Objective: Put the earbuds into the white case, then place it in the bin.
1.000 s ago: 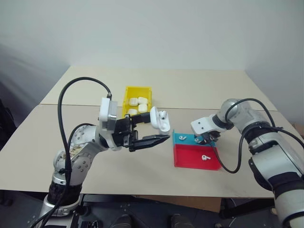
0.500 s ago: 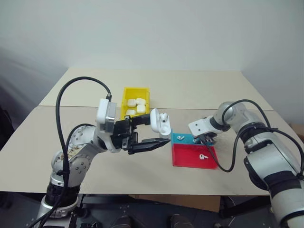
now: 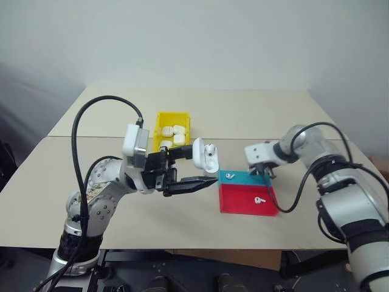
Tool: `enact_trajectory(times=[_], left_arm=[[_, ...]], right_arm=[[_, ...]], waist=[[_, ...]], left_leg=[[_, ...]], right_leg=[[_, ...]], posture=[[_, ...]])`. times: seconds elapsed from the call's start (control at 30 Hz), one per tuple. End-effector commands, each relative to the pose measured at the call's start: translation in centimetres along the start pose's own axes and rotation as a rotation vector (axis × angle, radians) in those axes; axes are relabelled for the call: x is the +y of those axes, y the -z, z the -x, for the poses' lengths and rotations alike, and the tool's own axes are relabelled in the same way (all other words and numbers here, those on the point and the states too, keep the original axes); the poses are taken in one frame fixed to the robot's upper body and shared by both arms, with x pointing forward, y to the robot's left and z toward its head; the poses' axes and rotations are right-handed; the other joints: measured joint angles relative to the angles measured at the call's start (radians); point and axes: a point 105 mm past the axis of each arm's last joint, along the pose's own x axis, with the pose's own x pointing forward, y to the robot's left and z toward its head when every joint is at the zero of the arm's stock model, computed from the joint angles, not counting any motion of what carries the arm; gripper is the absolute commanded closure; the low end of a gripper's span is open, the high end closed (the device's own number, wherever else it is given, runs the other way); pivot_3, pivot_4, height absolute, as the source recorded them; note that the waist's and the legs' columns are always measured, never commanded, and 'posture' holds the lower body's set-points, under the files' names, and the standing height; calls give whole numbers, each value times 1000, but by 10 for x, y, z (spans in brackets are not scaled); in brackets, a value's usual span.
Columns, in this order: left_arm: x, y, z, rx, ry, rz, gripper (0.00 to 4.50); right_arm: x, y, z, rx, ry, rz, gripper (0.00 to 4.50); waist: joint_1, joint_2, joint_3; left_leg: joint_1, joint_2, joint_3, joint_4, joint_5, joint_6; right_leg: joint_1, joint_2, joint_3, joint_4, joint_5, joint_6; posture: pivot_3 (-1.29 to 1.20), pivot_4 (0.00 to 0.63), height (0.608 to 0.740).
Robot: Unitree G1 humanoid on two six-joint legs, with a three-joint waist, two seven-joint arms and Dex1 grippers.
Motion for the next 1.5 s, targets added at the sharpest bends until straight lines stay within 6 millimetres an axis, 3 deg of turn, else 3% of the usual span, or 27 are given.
enact_trajectory(times=[0.03,0.27,0.37,0.5,0.63,0.83,1.5], left_arm=[[-2,-8,-6,-27,58,-16,1733],[8,-4,-9,-25,73,8,1733],[11,-1,-12,-24,82,20,1733],[14,2,-16,-27,102,32,1733],[18,2,-20,-36,116,40,1733],[20,4,-20,-35,126,48,1733],[19,6,-14,-21,113,29,1733]], right_arm=[[-3,-33,44,-252,153,-151,3850],[49,-102,119,-889,273,-622,3850],[76,-128,137,-1126,263,-724,3850],[97,-154,149,-1271,248,-771,3850],[101,-174,149,-1298,198,-812,3850],[99,-186,149,-1301,159,-831,3850],[102,-183,129,-1138,150,-768,3850]], waist=[[10,0,0],[21,1,0],[20,0,0],[17,0,-1],[14,0,-1],[15,0,-1],[19,0,-1]], left_leg=[[0,0,0,0,0,0],[-1,0,-1,0,-1,0],[1,0,-2,2,-1,0],[1,0,-2,3,0,0],[0,0,-2,3,0,1],[-2,0,-2,3,0,1],[-2,0,-3,3,0,1]], right_leg=[[0,0,0,0,0,0],[0,0,-1,1,-1,0],[3,0,-2,2,-2,1],[2,0,-2,2,-5,-5],[2,0,-1,1,-5,-5],[2,0,-1,-1,-5,-5],[1,0,-1,-2,-5,-5]], posture=[[0,150,740],[0,150,740],[0,150,740],[0,150,740],[0,150,740],[0,150,740],[0,150,740]])
